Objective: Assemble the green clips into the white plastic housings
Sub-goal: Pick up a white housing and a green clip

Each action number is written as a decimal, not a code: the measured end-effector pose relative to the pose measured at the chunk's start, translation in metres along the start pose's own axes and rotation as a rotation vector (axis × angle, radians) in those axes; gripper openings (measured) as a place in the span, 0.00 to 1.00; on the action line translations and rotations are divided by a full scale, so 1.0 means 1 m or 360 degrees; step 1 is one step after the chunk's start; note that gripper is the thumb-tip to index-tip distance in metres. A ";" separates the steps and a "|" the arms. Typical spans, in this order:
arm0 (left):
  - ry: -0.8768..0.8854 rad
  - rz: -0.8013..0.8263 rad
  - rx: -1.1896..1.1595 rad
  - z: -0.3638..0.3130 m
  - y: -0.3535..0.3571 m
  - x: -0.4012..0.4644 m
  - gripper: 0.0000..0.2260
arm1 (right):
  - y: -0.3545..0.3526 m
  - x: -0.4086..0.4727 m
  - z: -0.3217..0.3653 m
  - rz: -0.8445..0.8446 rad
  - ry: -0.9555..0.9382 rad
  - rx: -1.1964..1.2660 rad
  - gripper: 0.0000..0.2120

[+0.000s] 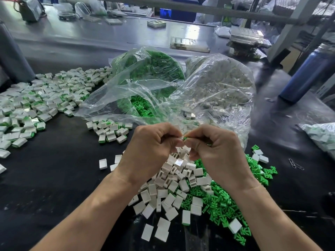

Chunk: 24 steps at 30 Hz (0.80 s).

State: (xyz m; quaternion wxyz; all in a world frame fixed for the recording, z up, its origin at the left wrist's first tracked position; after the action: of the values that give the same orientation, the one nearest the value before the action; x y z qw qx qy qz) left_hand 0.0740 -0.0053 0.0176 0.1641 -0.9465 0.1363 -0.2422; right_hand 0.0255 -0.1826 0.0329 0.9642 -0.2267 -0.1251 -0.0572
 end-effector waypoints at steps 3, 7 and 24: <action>0.0008 0.0020 0.0032 -0.001 0.001 0.000 0.10 | -0.001 0.000 0.000 0.0012 0.0042 0.0020 0.08; 0.0020 0.0042 0.0087 -0.003 0.002 0.001 0.10 | -0.002 0.002 -0.002 0.0049 0.0065 0.0016 0.09; -0.0144 0.0028 -0.0306 -0.001 0.004 0.006 0.08 | 0.006 0.006 -0.009 -0.0066 0.0251 0.0399 0.07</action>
State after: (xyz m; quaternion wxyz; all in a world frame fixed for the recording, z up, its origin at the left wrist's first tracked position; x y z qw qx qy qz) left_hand 0.0780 -0.0108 0.0192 0.0808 -0.9666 0.1597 -0.1836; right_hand 0.0338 -0.1817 0.0240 0.9904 -0.0968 -0.0599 -0.0788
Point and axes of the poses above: each hand's wrist, its own x-axis towards the middle knuckle, its own y-axis out of the palm, z = x × y, the point moved 2 cm from there along x, towards the middle knuckle, and after that the axes turned 1 degree about y, right-handed, at the moved point
